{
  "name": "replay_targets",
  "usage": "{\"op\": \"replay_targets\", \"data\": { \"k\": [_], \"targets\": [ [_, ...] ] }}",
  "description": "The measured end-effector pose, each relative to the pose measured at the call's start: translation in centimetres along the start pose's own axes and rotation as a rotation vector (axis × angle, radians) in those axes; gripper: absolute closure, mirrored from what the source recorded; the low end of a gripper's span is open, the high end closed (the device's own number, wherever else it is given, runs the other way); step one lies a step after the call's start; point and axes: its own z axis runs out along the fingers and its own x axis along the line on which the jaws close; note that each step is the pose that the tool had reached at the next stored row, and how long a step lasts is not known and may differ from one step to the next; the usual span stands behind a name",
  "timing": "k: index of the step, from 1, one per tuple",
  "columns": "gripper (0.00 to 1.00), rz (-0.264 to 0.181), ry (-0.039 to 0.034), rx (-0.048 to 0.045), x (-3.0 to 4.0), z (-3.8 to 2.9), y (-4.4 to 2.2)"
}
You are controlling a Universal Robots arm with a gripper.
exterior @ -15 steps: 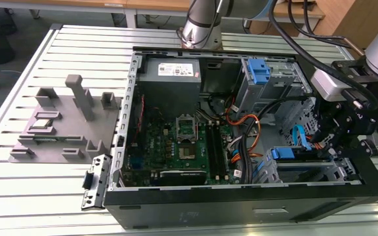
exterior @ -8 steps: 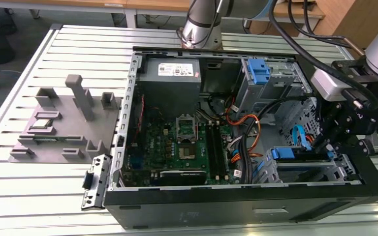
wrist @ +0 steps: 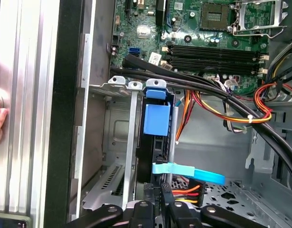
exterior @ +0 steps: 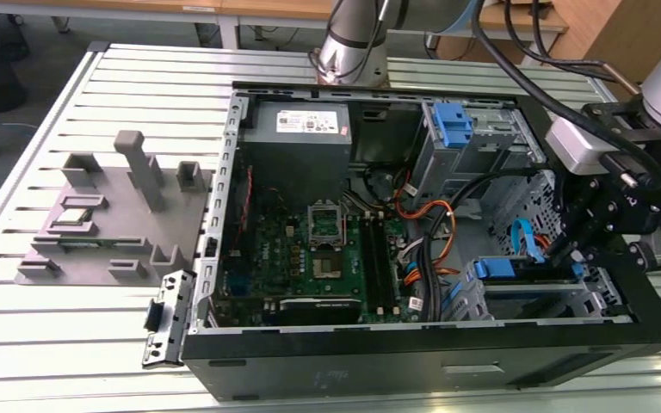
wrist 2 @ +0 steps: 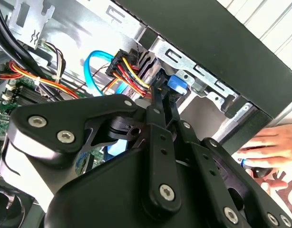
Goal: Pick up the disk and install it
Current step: 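Insert the second disk wire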
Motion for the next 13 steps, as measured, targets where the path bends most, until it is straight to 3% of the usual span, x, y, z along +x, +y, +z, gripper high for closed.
{"op": "replay_targets", "data": {
  "k": [5,7,8,13],
  "targets": [
    [0.82,0.0,-0.0018,0.0001,0.01,-0.14,0.0],
    [0.82,0.001,-0.0217,0.0015,0.0,-0.14,0.0],
    [0.82,0.001,-0.0263,0.0019,0.0,-0.14,-0.01],
    [0.82,0.002,-0.0275,0.0027,0.06,-0.13,0.17]
  ]
}}
